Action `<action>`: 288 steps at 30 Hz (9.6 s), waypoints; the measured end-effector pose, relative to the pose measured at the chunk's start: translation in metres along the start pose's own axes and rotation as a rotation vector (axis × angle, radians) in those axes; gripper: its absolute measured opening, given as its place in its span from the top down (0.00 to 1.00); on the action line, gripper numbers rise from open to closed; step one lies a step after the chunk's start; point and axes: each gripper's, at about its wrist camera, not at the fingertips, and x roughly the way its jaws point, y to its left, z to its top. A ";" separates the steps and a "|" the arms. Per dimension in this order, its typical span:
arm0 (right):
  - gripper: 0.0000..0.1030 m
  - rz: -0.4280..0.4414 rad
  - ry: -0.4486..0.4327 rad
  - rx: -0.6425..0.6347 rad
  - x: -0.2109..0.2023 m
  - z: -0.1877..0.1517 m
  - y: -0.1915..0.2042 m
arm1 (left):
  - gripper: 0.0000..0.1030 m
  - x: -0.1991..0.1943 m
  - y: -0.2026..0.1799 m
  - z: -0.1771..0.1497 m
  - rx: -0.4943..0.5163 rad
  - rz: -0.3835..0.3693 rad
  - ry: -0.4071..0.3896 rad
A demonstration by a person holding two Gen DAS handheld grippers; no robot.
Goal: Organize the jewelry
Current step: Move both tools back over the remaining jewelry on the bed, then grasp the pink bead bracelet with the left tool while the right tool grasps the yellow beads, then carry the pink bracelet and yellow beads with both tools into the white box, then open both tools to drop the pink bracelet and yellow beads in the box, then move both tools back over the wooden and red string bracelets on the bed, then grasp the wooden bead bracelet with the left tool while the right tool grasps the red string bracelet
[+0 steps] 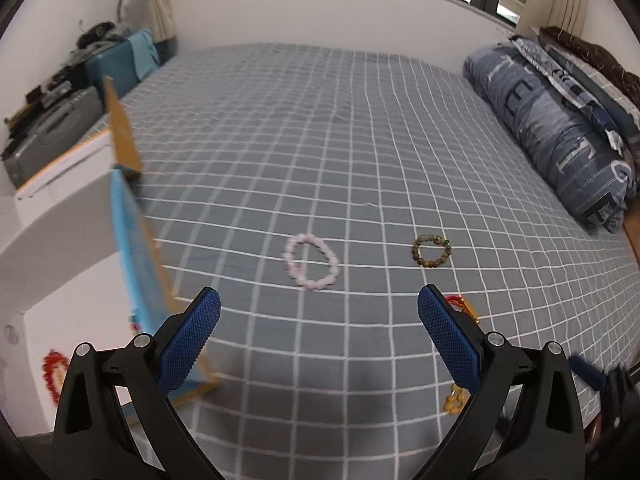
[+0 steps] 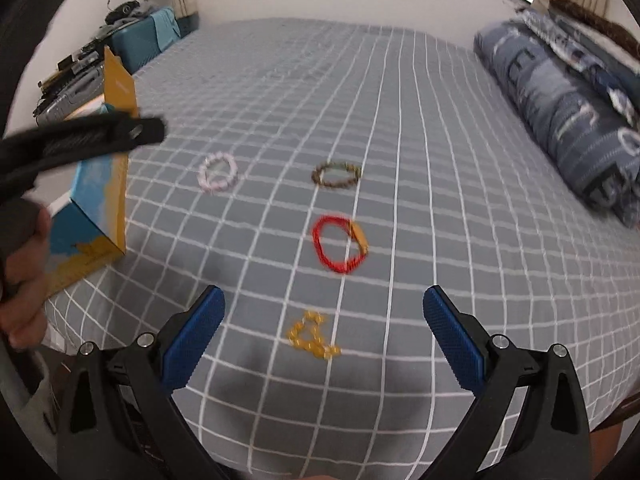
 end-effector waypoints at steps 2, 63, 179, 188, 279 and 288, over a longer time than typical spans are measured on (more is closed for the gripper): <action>0.07 0.003 0.026 0.009 0.010 -0.008 -0.004 | 0.06 0.023 -0.006 0.005 0.006 -0.008 0.040; 0.88 -0.021 0.009 0.027 0.062 -0.050 -0.003 | 0.91 0.148 0.009 0.014 -0.028 0.047 0.166; 0.81 0.296 0.178 -0.378 0.085 0.102 0.358 | 0.88 -0.048 0.335 -0.104 -0.448 0.309 0.243; 0.32 0.320 0.113 -0.357 0.059 0.106 0.350 | 0.38 -0.072 0.330 -0.100 -0.448 0.358 0.179; 0.52 0.023 0.131 0.064 0.149 0.038 -0.050 | 0.26 0.203 -0.097 0.022 0.142 -0.027 0.257; 0.71 0.026 0.139 0.063 0.150 0.038 -0.046 | 0.51 0.201 -0.091 0.023 0.138 -0.035 0.270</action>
